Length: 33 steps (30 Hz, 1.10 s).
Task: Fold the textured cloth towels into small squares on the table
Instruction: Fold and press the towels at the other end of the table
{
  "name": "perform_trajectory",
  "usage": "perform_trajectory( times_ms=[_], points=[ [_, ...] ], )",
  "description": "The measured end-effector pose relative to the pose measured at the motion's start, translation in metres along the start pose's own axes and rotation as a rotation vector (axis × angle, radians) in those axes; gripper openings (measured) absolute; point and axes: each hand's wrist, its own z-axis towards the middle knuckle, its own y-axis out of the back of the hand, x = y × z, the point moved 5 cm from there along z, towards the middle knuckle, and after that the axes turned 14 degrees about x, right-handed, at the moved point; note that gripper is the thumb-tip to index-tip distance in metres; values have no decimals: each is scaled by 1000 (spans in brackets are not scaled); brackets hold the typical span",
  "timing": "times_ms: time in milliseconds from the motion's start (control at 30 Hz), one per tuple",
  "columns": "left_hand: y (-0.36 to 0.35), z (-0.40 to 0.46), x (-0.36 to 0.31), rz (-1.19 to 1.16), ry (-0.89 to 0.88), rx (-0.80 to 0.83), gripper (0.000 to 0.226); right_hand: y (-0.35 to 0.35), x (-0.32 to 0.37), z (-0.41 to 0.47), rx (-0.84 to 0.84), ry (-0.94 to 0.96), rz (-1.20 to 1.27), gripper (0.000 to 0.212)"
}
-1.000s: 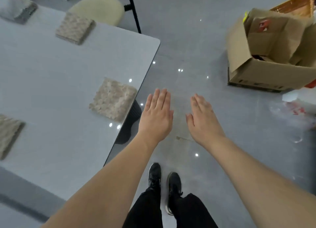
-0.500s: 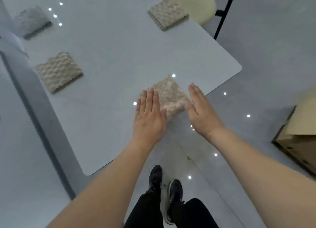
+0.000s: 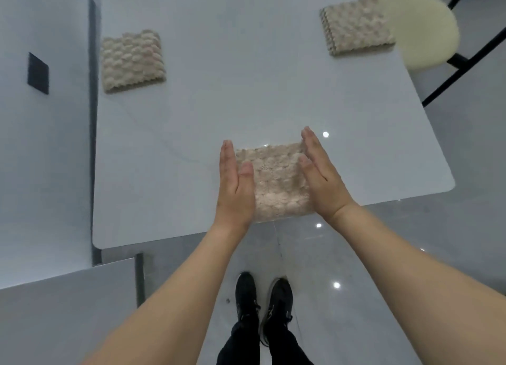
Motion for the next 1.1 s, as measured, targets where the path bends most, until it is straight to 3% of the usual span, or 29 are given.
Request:
perform_trajectory(
  times_ms=[167, 367, 533, 667, 767, 933, 1100],
  points=[
    [-6, 6, 2, -7, -60, -39, 53, -13, -2, 13, 49, 65, -67, 55],
    [-11, 16, 14, 207, -85, -9, 53, -20, -13, 18, 28, -6, -447, 56],
    [-10, 22, 26, 636, -89, 39, 53, -19, -31, 18, -28, -152, -760, 59],
    [10, 24, 38, 967, -92, 70, 61, -11, -43, 16, -89, -235, -837, 64],
    [28, 25, 38, 952, -151, 197, 61, 6, -53, 2, -226, -321, -796, 67],
    [56, 63, -1, 675, -263, 356, 54, -13, -38, -34, -684, -375, -410, 65],
    [9, 101, -42, 855, -490, 726, 53, -67, -6, -22, -867, -409, -247, 64]
  ],
)
